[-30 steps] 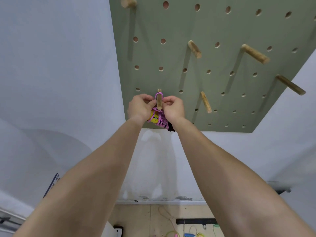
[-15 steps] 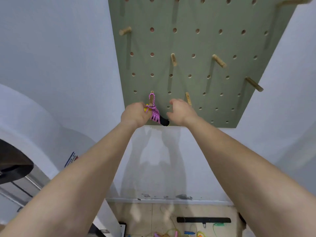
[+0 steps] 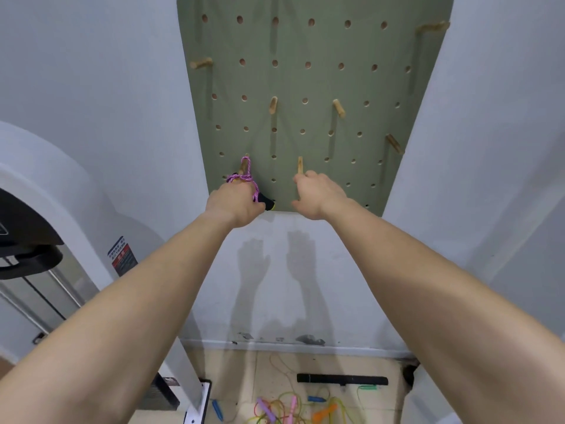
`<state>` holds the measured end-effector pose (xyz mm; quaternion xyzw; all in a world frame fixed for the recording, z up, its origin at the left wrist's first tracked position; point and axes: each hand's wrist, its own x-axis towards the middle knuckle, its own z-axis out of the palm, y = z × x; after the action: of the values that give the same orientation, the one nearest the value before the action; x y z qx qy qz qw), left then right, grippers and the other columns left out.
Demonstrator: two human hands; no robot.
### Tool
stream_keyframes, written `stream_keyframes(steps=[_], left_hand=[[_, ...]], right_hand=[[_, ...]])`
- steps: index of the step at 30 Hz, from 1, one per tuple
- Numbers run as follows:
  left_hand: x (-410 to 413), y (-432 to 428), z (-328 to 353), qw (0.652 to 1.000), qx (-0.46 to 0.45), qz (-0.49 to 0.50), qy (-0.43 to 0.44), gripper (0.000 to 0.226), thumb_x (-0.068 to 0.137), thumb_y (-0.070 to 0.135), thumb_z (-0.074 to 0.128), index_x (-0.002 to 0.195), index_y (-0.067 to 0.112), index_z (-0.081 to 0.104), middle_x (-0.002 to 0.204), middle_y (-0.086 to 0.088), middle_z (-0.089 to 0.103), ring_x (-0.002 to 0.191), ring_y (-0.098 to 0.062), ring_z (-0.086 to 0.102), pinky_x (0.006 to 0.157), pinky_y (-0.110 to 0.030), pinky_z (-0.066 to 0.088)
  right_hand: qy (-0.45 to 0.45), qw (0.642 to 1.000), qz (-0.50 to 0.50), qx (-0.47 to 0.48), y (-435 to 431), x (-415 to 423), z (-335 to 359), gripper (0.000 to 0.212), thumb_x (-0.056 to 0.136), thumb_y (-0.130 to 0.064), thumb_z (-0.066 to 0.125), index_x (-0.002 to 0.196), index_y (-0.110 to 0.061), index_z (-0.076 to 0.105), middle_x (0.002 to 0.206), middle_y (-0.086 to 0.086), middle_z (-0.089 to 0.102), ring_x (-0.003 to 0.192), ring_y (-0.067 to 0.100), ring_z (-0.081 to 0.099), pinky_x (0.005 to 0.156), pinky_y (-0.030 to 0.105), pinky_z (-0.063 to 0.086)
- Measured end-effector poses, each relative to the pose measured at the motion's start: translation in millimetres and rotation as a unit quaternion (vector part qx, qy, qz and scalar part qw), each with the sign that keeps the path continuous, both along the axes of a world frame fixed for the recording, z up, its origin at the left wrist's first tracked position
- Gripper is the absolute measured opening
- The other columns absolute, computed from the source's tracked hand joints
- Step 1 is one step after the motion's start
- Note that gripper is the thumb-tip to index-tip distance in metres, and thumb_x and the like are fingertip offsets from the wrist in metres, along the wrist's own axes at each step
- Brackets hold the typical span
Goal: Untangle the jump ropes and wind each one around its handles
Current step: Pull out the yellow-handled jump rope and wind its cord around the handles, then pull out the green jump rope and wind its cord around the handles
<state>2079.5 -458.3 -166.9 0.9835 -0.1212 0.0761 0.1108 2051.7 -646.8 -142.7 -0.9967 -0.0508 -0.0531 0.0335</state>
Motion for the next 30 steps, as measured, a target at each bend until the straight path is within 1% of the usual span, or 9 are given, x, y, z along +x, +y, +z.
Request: stream_keyframes(steps=[2, 4, 9, 12, 16, 22, 24, 27, 30], left_hand=[[-1, 5, -3, 1.0, -0.001, -0.005, 0.0, 0.023, 0.09, 0.039, 0.057, 0.099, 0.021, 0.067, 0.104, -0.006, 0.062, 0.092, -0.031, 0.056, 0.08, -0.038, 0.049], [0, 13, -7, 1.0, 0.0, -0.01, 0.008, 0.027, 0.091, 0.039, 0.056, 0.106, 0.021, 0.067, 0.104, -0.007, 0.064, 0.099, -0.033, 0.059, 0.082, -0.039, 0.05], [10, 39, -40, 0.999, 0.014, -0.011, 0.036, 0.045, 0.094, 0.041, 0.055, 0.132, 0.019, 0.059, 0.131, -0.006, 0.061, 0.119, -0.031, 0.056, 0.094, -0.042, 0.05], [12, 51, -82, 0.996, 0.016, -0.004, 0.088, 0.049, 0.096, 0.043, 0.053, 0.14, 0.02, 0.054, 0.14, -0.004, 0.056, 0.126, -0.029, 0.052, 0.101, -0.042, 0.047], [4, 59, -160, 0.988, 0.029, -0.003, 0.154, 0.048, 0.097, 0.042, 0.051, 0.141, 0.021, 0.051, 0.139, -0.004, 0.052, 0.127, -0.028, 0.049, 0.102, -0.041, 0.043], [-14, 64, -296, 0.978, 0.047, -0.001, 0.202, 0.048, 0.098, 0.043, 0.05, 0.14, 0.022, 0.051, 0.139, -0.006, 0.052, 0.128, -0.03, 0.047, 0.102, -0.042, 0.04], [-19, 65, -345, 0.975, 0.05, -0.003, 0.216, 0.047, 0.098, 0.042, 0.05, 0.14, 0.021, 0.052, 0.137, -0.005, 0.054, 0.127, -0.03, 0.049, 0.101, -0.041, 0.041], [-26, 62, -424, 0.973, 0.049, -0.011, 0.223, 0.045, 0.097, 0.04, 0.051, 0.137, 0.021, 0.055, 0.133, -0.005, 0.057, 0.122, -0.03, 0.053, 0.098, -0.041, 0.045], [-37, 60, -507, 0.971, 0.05, -0.022, 0.233, 0.043, 0.096, 0.04, 0.052, 0.134, 0.019, 0.057, 0.13, -0.006, 0.059, 0.119, -0.03, 0.055, 0.097, -0.042, 0.047]], right_hand=[[-0.004, 1.0, -0.003, -0.002, 7, -4, -2, 0.047, 0.096, -0.03, 0.056, 0.137, -0.01, 0.046, 0.138, 0.013, 0.048, 0.123, 0.035, 0.048, 0.095, 0.049, 0.047], [-0.002, 1.0, -0.009, 0.005, 16, -5, -8, 0.045, 0.096, -0.028, 0.055, 0.137, -0.009, 0.046, 0.138, 0.013, 0.048, 0.124, 0.035, 0.047, 0.096, 0.049, 0.047], [0.031, 0.999, -0.02, 0.018, 43, -1, -49, 0.041, 0.095, -0.027, 0.054, 0.133, -0.011, 0.048, 0.133, 0.011, 0.05, 0.122, 0.034, 0.048, 0.092, 0.045, 0.047], [0.07, 0.997, -0.028, 0.025, 53, 1, -92, 0.048, 0.095, -0.026, 0.054, 0.14, -0.012, 0.045, 0.139, 0.011, 0.048, 0.126, 0.033, 0.046, 0.093, 0.044, 0.046], [0.128, 0.991, -0.038, 0.024, 60, -2, -168, 0.047, 0.096, -0.026, 0.053, 0.14, -0.013, 0.044, 0.139, 0.009, 0.046, 0.125, 0.032, 0.045, 0.086, 0.039, 0.042], [0.179, 0.983, -0.031, 0.027, 66, -21, -303, 0.049, 0.098, -0.03, 0.052, 0.143, -0.013, 0.042, 0.14, 0.009, 0.046, 0.129, 0.032, 0.043, 0.091, 0.041, 0.042], [0.193, 0.981, -0.026, 0.026, 68, -28, -353, 0.049, 0.098, -0.03, 0.051, 0.143, -0.012, 0.042, 0.14, 0.009, 0.046, 0.128, 0.032, 0.043, 0.093, 0.043, 0.043], [0.204, 0.978, -0.025, 0.026, 68, -37, -433, 0.048, 0.098, -0.028, 0.051, 0.142, -0.011, 0.042, 0.138, 0.01, 0.047, 0.126, 0.033, 0.044, 0.091, 0.042, 0.044], [0.219, 0.975, -0.027, 0.03, 68, -48, -518, 0.048, 0.098, -0.029, 0.052, 0.142, -0.011, 0.042, 0.137, 0.011, 0.047, 0.126, 0.034, 0.045, 0.095, 0.045, 0.047]])
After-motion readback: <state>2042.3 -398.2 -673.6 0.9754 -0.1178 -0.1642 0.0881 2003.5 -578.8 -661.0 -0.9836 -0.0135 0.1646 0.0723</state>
